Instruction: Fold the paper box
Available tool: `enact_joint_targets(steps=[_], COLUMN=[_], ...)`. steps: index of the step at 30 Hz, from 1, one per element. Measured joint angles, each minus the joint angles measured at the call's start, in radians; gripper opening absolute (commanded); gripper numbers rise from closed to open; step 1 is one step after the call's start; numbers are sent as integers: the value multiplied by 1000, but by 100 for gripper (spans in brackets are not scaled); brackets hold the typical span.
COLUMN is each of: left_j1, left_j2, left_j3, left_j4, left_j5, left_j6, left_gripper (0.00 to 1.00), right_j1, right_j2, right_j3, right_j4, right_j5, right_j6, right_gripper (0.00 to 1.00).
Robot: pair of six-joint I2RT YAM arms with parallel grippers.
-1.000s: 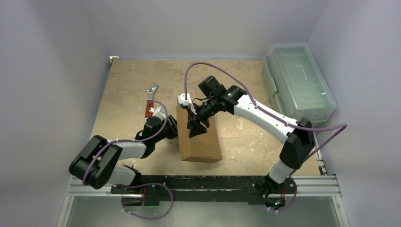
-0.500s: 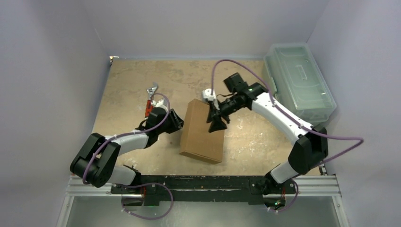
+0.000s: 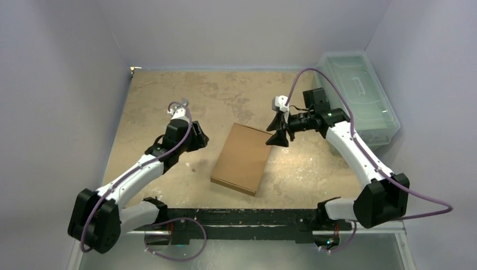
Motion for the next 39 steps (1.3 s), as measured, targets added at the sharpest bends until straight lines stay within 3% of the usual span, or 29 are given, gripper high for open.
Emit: enact_joint_targets(steps=[5, 8, 10, 14, 21, 29, 39], left_j1=[0, 1, 1, 1, 1, 1, 1], left_j2=[-148, -239, -298, -371, -389, -403, -417], left_j3=[74, 120, 153, 253, 431, 445, 445], left_j4=[-80, -107, -125, -177, -262, -316, -318], left_j5=[16, 33, 46, 82, 124, 174, 243], left_j6=[52, 70, 77, 95, 124, 127, 111], left_gripper=[85, 97, 99, 99, 99, 99, 99], right_j1=[-93, -169, -222, -317, -381, -386, -412], right_j2=[-56, -126, -187, -312, -388, -506, -536], right_j3=[-47, -92, -126, -153, 10, 70, 70], right_j4=[67, 133, 193, 294, 291, 238, 199], right_j5=[-4, -6, 11, 127, 327, 385, 423], right_j6=[70, 128, 189, 356, 571, 599, 696], right_gripper=[72, 97, 99, 99, 99, 99, 99])
